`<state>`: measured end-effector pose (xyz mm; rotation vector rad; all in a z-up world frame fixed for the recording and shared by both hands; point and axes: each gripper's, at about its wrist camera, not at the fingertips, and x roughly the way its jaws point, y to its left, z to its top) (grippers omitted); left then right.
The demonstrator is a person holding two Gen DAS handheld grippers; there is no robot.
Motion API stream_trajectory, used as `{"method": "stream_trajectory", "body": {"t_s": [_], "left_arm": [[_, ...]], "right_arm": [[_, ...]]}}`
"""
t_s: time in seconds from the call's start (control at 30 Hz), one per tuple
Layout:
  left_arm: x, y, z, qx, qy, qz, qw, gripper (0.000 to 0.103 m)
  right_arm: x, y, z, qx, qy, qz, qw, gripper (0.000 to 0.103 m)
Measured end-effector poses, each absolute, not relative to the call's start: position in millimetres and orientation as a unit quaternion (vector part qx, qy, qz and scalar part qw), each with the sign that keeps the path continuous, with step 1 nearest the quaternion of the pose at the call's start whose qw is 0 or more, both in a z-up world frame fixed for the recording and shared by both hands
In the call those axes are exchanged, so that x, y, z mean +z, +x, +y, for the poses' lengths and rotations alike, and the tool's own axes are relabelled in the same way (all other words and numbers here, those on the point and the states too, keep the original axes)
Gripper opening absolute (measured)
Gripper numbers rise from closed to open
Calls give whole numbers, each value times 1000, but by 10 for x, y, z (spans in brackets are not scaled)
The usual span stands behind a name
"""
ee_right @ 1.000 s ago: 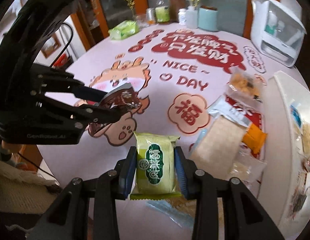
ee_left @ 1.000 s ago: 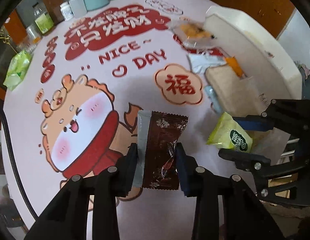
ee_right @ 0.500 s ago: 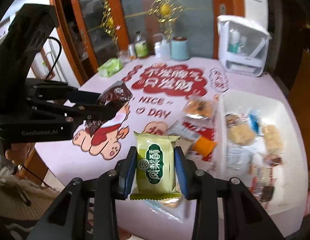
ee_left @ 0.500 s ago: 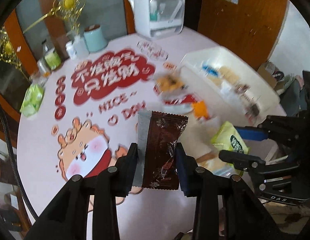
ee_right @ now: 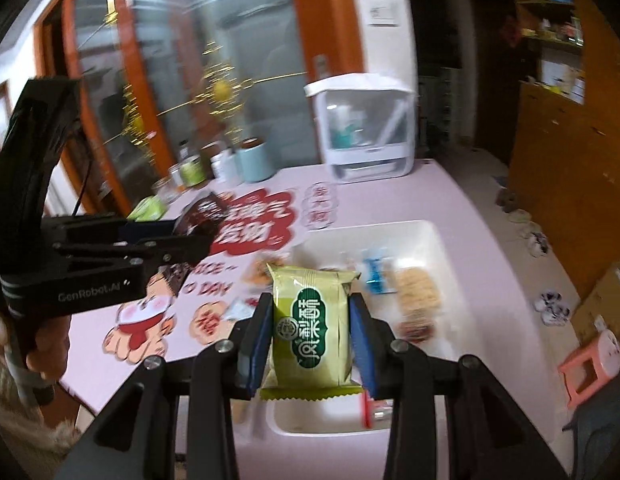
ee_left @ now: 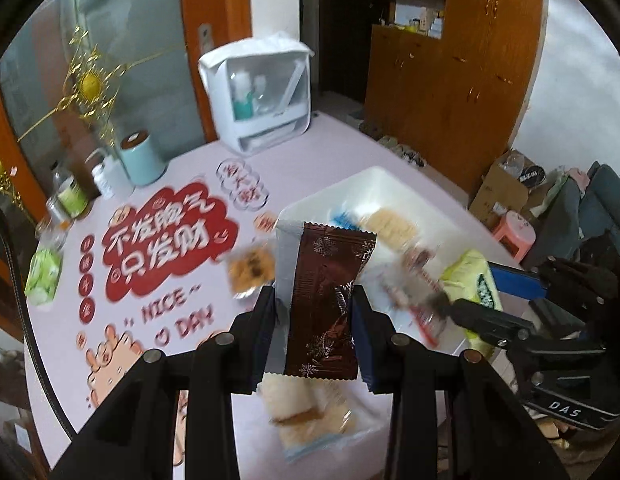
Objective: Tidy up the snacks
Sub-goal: 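Carry both packs over the white tray and open both grippers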
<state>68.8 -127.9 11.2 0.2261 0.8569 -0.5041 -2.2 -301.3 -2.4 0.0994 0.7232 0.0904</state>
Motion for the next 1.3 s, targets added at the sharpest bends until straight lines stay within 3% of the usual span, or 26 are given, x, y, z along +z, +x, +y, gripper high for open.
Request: {"method": "stream_trajectory", "body": {"t_s": [0.47,1.07,1.13,1.2,1.27,1.3], "left_arm": [[179,1000,-2175,-235,78,411,877,35],[-32,1320,-2597,-210,85,427,876,36],[-53,1337,-2621,-208,87,428,875,36],[-83,1372,-2649,-203,89,428,876,37],[-101,1392,-2674,-196,93,427,878,43],[-115,1397,-2683,-194,96,426,879,59]], "right_arm": [[-20,356,-3641,-13,82,362,928,38],[-163,704,-3818,-29,80,377,922,38],[-182,730,-3808,-31,75,382,921,39],[-210,743,-3826,-36,77,383,920,48],[-212,735,-3857,-44,78,379,921,54],[-211,742,-3870,-48,79,378,921,58]]}}
